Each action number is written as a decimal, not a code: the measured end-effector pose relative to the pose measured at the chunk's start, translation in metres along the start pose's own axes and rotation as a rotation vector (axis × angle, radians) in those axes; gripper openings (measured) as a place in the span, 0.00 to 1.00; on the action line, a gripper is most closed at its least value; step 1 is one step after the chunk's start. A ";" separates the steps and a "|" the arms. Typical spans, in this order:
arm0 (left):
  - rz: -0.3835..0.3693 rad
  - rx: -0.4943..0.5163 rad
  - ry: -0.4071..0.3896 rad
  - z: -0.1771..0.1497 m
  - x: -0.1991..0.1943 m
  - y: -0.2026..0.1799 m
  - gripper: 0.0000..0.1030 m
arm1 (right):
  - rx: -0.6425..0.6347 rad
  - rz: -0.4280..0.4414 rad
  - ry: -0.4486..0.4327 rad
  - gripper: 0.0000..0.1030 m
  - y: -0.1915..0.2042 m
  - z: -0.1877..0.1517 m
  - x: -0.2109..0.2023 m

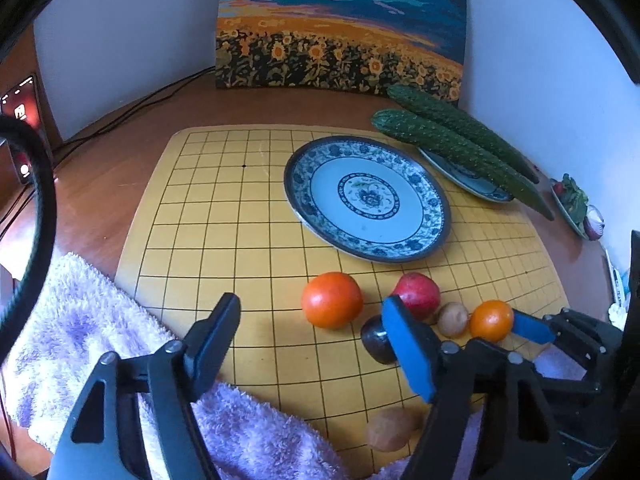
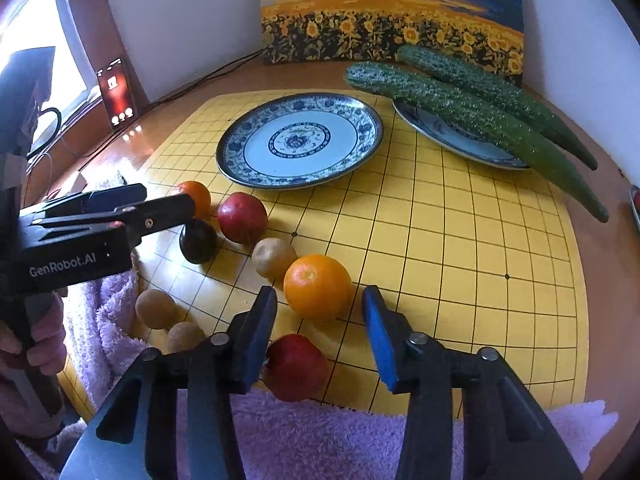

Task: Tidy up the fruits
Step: 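Grasp the red tomato with the left tool while the right tool grasps the orange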

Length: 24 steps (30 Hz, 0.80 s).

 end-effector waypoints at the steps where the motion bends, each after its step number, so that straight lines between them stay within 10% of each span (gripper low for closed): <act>1: -0.006 -0.007 -0.001 0.001 0.000 0.001 0.66 | 0.001 0.004 0.000 0.42 0.000 0.000 -0.001; 14: -0.033 -0.038 0.045 0.002 0.012 0.002 0.61 | 0.001 0.014 0.000 0.35 0.001 0.001 -0.002; 24: -0.088 -0.063 0.037 0.004 0.015 -0.001 0.38 | -0.006 0.020 0.001 0.33 0.003 0.001 -0.002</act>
Point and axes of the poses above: each gripper's, at about its wrist camera, not at the fingertips, and x roughly the way its jaws point, y to its left, z to its top, the point moved 5 cm from there along x, roughly the way its jaws point, and after that the axes turned 13 degrees about x, right-handed, at the moved point
